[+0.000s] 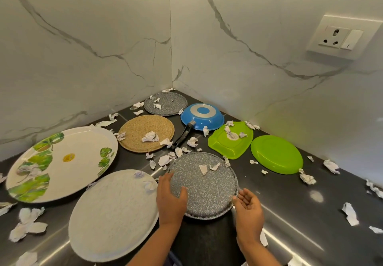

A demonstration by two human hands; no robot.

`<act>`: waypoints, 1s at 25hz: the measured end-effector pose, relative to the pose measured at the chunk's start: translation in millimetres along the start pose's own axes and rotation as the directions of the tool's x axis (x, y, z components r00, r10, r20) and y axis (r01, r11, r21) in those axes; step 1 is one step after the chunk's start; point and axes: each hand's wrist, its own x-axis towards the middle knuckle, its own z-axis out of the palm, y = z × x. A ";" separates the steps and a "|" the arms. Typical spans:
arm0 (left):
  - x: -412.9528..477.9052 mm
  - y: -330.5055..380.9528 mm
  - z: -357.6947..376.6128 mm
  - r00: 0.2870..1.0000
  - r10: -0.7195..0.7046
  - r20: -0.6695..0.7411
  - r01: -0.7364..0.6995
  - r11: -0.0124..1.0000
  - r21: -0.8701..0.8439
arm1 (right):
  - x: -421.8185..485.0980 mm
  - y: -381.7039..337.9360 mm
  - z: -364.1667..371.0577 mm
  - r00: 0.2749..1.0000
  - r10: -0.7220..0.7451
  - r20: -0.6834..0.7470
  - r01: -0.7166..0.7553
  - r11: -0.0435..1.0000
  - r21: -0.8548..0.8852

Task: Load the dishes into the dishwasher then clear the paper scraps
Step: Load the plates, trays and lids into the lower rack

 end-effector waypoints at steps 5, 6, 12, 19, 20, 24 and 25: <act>0.5 -1.2 2.0 1.000 -0.006 -0.012 0.006 1.000 0.026 | 1.2 -2.5 -4.0 1.000 0.006 0.028 -0.010 0.990 0.139; 0.4 -1.1 1.4 1.000 0.003 -0.019 -0.003 1.000 0.026 | 1.4 -3.5 -5.7 0.999 0.021 0.036 -0.027 0.985 0.169; -0.1 3.2 -0.5 1.000 0.030 0.006 -0.030 1.000 0.004 | 0.9 -4.8 -12.0 0.972 0.028 0.232 -0.075 0.977 0.198; 3.7 -2.0 -6.8 0.985 -0.164 0.061 0.175 0.921 -0.347 | 0.3 -7.8 -16.3 0.967 0.016 0.255 -0.075 0.972 0.223; 3.6 -1.6 -7.4 0.984 -0.175 0.046 0.179 0.912 -0.370 | -0.2 -8.2 -16.2 0.968 0.011 0.252 -0.068 0.973 0.222; 2.7 -3.1 -8.9 0.993 -0.117 -0.005 0.110 0.944 -0.311 | -1.2 -8.0 -14.4 0.970 -0.001 0.245 -0.058 0.971 0.233; 2.3 -4.1 -9.5 0.995 -0.097 -0.017 0.088 0.952 -0.292 | -0.7 -8.3 -14.6 0.971 0.001 0.239 -0.060 0.970 0.237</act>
